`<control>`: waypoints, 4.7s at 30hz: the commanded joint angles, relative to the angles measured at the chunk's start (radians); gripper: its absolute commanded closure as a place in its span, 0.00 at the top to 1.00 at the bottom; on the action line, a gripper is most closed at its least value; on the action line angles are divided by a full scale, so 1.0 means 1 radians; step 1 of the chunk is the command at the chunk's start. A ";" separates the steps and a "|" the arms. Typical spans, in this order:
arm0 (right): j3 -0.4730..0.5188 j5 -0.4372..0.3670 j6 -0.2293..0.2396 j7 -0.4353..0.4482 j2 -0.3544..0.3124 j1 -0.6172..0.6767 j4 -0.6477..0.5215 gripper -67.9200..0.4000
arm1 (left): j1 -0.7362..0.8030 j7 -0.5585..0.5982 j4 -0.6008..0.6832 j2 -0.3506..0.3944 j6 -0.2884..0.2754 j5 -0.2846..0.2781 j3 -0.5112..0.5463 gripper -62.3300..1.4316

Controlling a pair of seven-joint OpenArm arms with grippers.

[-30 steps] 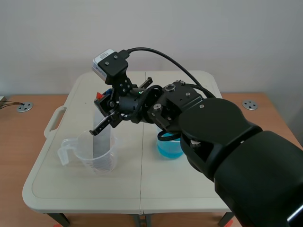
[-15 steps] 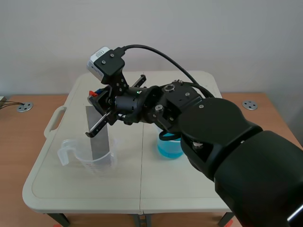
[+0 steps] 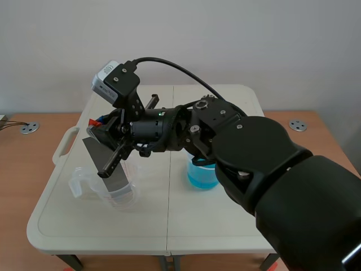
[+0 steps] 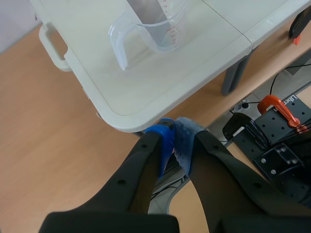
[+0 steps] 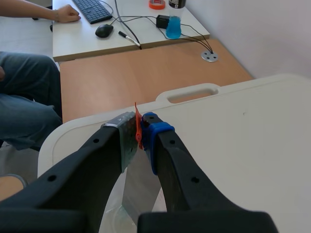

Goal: Hold the metal plate by the orange handle, dip it into the blue solution, take it out and point at it, then put the plate back in the beaker on the left.
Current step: 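Lift the metal plate out of the left beaker, then move the plate over the blue solution, then point at the plate with the left hand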

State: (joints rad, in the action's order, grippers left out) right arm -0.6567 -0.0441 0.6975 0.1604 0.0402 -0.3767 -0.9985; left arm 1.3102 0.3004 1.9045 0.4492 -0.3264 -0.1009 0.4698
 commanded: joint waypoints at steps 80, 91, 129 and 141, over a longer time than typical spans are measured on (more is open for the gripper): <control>0.463 -0.231 0.048 -0.143 -0.452 0.266 -0.932 0.02 | -0.011 0.014 0.008 -0.002 -0.002 -0.006 0.006 0.05; 0.537 -0.286 0.048 -0.147 -0.518 0.266 -0.931 0.02 | -0.119 0.014 0.008 0.003 -0.018 -0.006 0.003 0.05; 0.528 -0.166 0.048 0.072 -0.511 0.257 -0.697 0.02 | -0.937 -0.345 -0.036 0.100 -0.027 -0.006 -0.439 0.05; 0.526 -0.165 0.048 0.075 -0.511 0.257 -0.697 0.02 | -1.223 -0.393 -0.218 0.026 0.002 0.055 -0.689 0.05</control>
State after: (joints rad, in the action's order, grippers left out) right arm -0.1329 -0.1982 0.7399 0.2173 -0.4625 -0.0998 -1.6829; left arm 0.0948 -0.0990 1.6825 0.4870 -0.3321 -0.0479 -0.2192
